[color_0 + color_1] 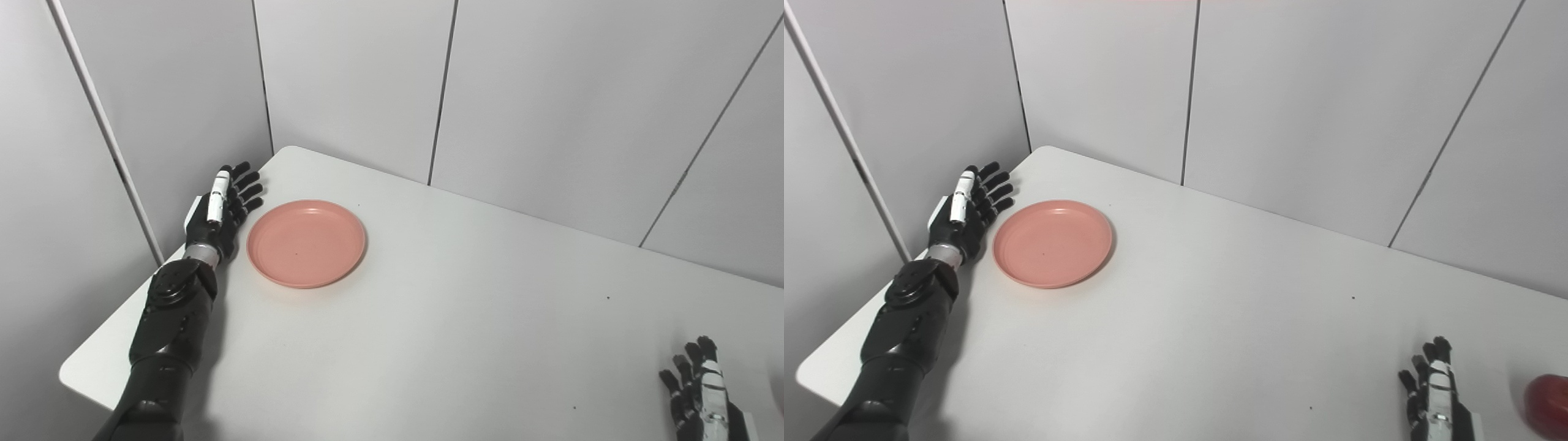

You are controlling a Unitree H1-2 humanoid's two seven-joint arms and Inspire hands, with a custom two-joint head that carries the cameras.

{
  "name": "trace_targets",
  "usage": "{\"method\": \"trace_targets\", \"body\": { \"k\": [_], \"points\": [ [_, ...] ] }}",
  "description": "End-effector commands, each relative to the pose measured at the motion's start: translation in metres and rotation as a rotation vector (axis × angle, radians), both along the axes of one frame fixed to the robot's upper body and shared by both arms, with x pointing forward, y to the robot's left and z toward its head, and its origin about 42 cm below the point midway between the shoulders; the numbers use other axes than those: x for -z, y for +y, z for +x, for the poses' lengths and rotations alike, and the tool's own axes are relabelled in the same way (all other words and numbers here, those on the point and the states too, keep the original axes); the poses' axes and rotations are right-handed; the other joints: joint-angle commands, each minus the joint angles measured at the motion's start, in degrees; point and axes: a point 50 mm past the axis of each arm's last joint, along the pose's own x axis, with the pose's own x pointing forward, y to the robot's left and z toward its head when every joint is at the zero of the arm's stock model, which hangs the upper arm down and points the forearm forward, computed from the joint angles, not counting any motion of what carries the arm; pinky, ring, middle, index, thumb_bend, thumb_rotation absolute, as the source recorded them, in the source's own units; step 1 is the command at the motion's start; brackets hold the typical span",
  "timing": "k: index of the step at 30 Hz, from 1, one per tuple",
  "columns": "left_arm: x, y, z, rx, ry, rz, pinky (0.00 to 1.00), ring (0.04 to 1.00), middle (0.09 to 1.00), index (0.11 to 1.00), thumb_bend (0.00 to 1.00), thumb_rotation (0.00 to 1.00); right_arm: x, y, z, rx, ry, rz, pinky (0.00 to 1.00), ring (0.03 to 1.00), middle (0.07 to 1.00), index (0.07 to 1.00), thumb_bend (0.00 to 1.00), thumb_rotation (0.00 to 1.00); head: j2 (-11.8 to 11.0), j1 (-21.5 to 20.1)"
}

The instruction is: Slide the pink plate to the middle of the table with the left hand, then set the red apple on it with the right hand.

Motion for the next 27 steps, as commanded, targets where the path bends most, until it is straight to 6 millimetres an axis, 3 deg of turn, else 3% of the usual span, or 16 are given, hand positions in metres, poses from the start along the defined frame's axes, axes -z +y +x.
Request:
{"method": "trace_targets", "body": {
  "k": [1, 10, 27],
  "points": [
    [-0.001, -0.003, 0.007, 0.016, 0.005, 0.012, 0.86, 0.867, 0.862, 0.842, 0.28, 1.00, -0.015, 0.000, 0.004, -0.001, -0.051, 0.004, 1.00, 1.000, 1.000, 1.000, 0.05, 1.00, 0.1, 0.0],
    [0.010, -0.014, 0.008, 0.075, 0.015, -0.015, 0.86, 0.862, 0.860, 0.849, 0.35, 1.00, -0.015, 0.001, 0.003, -0.001, -0.053, 0.000, 1.00, 0.998, 0.999, 1.000, 0.05, 1.00, 0.1, -0.3],
    [0.015, -0.043, 0.006, 0.139, 0.021, -0.013, 0.84, 0.850, 0.853, 0.830, 0.32, 1.00, -0.017, 0.003, 0.003, 0.005, -0.051, -0.002, 1.00, 0.994, 0.996, 1.000, 0.04, 1.00, 0.2, -0.6]
  ]
}}
